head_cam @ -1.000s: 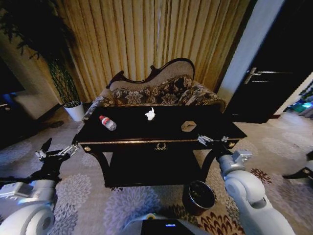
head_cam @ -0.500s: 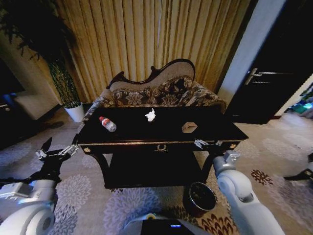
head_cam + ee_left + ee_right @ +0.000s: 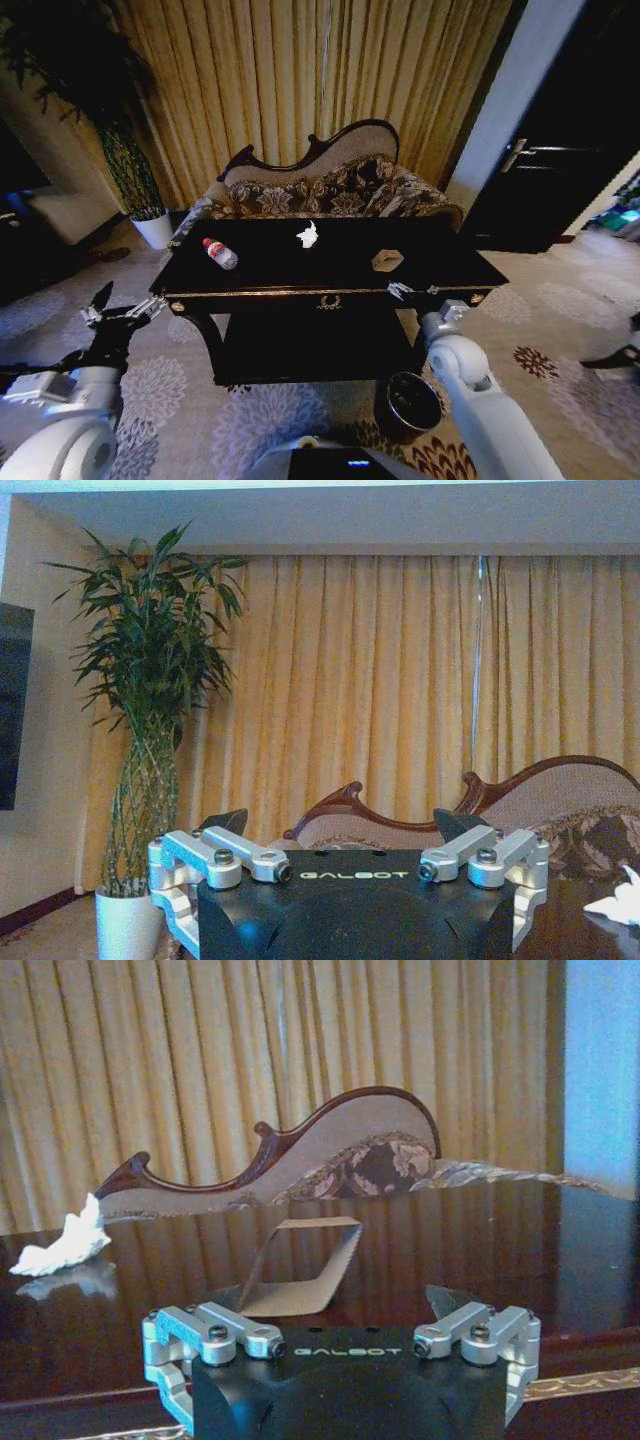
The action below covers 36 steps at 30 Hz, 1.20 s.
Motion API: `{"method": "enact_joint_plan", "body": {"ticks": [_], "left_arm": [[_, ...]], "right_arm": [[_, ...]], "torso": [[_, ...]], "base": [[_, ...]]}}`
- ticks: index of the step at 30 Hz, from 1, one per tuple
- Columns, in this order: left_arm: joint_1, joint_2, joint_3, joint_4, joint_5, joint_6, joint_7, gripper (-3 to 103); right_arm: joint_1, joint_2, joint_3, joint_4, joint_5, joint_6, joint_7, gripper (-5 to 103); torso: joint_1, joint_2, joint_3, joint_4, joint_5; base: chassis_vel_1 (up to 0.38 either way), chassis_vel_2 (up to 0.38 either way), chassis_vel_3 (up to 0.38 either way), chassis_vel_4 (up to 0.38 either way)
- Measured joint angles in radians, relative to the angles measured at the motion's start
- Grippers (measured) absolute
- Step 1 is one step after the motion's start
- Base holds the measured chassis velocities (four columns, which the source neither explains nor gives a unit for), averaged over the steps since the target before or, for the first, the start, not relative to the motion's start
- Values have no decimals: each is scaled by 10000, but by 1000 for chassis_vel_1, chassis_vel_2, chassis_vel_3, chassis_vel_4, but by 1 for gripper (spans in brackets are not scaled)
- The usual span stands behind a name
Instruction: Move to the front of the table and place the trash on the table into the trash bin.
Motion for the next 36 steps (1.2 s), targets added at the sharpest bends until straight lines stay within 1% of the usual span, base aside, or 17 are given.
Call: {"method": "enact_joint_plan", "body": {"ticks": [3, 15, 19, 29, 31, 34, 35, 36], "left_arm": [[-10, 26, -26, 47, 0, 4, 0, 100], [-56, 15, -6, 122, -5, 4, -2, 100], [-77, 19, -2, 151, -5, 4, -2, 100], [-164, 44, 3, 261, -1, 5, 0, 100], [-186, 48, 9, 268, -2, 5, 1, 100], [-217, 48, 39, 271, -1, 4, 2, 100], [-217, 48, 39, 271, -1, 4, 2, 100], [-220, 48, 45, 271, 0, 6, 2, 100]], "right_arm": [[438, -125, -308, -363, 91, -5, -12, 100], [1240, -416, -549, -1275, 238, -13, -26, 100], [1419, -461, -610, -1431, 273, -13, -28, 100], [2420, -531, -1133, -2164, 317, -13, -29, 100], [2607, -563, -1215, -2307, 316, -13, -30, 101], [2829, -636, -1297, -2489, 312, 6, -29, 87], [2829, -636, -1297, -2489, 312, 6, -29, 87], [2853, -663, -1309, -2513, 309, 18, -29, 82]], "torso": [[0, 0, 0, 2, 0], [0, -1, 1, 0, 0], [0, -1, 0, -1, 0], [1, -1, 1, 0, 0], [0, -1, 0, 0, 0], [1, -1, 0, 1, 0], [1, -1, 0, 1, 0], [1, -1, 1, 0, 0]], "base": [[0, 0, 0, 0], [0, 0, 0, 0], [0, 0, 0, 0], [0, 0, 0, 0], [0, 0, 0, 0], [0, 0, 0, 0], [0, 0, 0, 0], [0, 0, 0, 0]]}}
